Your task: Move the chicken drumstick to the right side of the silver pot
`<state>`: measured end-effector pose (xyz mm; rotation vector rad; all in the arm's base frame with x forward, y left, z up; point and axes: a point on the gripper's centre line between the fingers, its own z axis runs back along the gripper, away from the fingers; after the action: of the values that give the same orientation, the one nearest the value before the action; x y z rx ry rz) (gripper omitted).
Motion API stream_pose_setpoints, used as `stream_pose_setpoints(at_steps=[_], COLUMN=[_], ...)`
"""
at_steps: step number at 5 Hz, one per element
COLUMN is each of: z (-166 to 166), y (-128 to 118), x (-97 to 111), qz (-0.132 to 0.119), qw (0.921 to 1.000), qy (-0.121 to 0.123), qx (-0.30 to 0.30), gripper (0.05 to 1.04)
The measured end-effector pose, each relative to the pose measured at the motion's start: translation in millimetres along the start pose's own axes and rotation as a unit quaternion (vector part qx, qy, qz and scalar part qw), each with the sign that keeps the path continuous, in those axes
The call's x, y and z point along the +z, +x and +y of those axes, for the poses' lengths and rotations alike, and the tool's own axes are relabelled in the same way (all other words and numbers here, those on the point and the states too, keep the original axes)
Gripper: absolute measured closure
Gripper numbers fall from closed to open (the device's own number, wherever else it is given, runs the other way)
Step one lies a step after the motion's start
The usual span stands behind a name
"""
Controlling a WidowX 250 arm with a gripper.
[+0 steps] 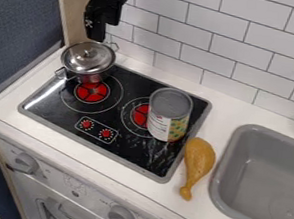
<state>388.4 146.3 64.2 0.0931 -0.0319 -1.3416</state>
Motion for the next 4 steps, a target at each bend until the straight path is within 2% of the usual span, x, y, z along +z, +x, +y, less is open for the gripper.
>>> stream_pose_setpoints(at_steps=[1, 2, 3, 4], z=[-6.6, -16.4, -19.8, -26.3], y=[1.8, 13.0, 31.3, 56.9], x=[-18.9, -25.0, -11.8, -4.1], qz=[-0.003, -0.001, 0.011, 0.009], qw=[0.9997, 0.9972, 0.9871, 0.9598], qy=[-0.025, -0.036, -0.024, -0.005], qx=[-0.006, -0.066, -0.158, -0.281], gripper=[0.083, 0.083, 0.083, 0.083])
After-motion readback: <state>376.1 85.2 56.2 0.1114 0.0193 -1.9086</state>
